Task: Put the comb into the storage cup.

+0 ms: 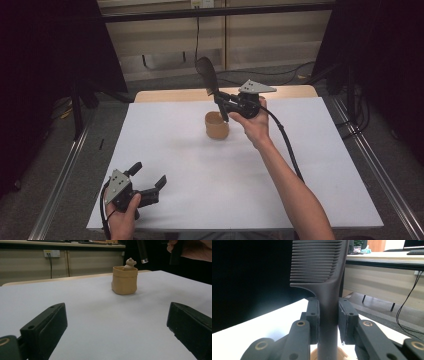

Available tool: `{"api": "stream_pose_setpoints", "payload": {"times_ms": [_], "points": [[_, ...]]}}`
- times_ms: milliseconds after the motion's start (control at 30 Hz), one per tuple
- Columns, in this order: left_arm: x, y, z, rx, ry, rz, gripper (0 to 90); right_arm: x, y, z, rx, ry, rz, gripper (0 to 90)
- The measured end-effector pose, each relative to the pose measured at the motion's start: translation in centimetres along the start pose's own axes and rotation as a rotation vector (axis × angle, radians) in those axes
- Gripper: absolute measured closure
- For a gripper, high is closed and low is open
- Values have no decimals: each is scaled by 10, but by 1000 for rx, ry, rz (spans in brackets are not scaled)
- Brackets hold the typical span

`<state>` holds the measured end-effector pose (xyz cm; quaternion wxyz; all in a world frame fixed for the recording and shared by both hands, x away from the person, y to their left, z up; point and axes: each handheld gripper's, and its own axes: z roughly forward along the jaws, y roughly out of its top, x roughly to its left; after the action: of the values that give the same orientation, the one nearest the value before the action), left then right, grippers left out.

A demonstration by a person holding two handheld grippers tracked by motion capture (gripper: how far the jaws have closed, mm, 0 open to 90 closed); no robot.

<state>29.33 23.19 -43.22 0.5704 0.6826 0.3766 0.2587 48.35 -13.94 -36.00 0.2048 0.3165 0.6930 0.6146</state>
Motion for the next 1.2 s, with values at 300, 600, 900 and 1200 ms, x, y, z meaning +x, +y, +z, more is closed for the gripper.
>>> {"api": "stream_pose_setpoints", "payload": {"times_ms": [300,600,900,1200], "points": [[1,0,0,4,-3,-3,32,1,-1,12,15,8,-9,730],[2,0,-1,6,3,1,31,-1,-5,26,12,5,-3,730],[1,0,0,1,-2,0,31,-2,-11,31,7,-6,-15,730],[1,0,0,1,-3,1,32,-3,-20,36,38,-4,-30,731]]}}
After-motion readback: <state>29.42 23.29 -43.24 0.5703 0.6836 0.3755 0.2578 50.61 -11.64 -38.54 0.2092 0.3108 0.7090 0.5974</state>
